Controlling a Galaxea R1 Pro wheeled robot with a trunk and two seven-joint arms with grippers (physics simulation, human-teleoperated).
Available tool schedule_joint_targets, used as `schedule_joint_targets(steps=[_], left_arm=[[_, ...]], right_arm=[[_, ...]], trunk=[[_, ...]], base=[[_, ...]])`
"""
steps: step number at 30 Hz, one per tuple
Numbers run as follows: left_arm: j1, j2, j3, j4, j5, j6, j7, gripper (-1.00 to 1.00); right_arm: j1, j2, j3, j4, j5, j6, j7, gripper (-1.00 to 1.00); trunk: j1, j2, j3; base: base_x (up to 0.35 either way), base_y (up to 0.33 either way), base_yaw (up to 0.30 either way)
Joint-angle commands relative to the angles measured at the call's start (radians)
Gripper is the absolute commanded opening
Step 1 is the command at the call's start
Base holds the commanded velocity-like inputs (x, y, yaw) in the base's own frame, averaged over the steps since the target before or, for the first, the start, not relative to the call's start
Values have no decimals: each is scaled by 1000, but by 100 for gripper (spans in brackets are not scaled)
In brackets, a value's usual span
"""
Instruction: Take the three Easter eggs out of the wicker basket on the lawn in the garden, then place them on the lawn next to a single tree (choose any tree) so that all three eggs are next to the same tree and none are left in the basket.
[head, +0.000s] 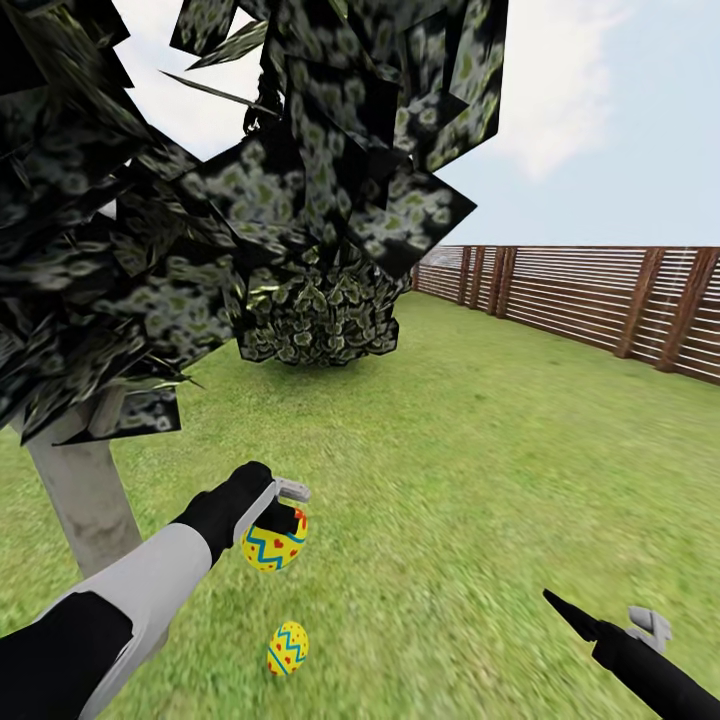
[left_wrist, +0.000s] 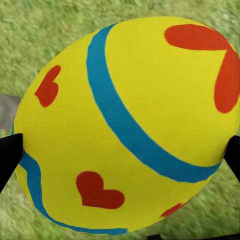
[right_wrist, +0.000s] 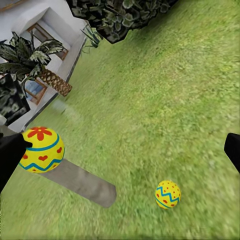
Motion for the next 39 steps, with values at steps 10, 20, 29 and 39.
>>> schedule_joint_targets(steps=[10, 20, 29, 39], left_arm=[[-1, 1, -5, 0, 5, 3, 1, -100], [-1, 1, -4, 3, 4, 0, 1, -100], [-2, -1, -5, 45, 4, -10, 1, -100], [-3, -4, -5, 49, 4, -25, 1, -100]], right_arm=[[0, 1, 2, -1, -6, 7, -3, 100], [1, 1, 2, -1, -3, 3, -4, 100], [1, 2, 11, -1, -2, 4, -8, 100], [0, 4, 12, -1, -1, 4, -9, 100]], trunk=[[39, -71, -33], [77, -141, -64], [111, -204, -92], [150, -274, -123]], base=[[0, 0, 0], [0, 0, 0], [0, 0, 0], [0, 0, 2]])
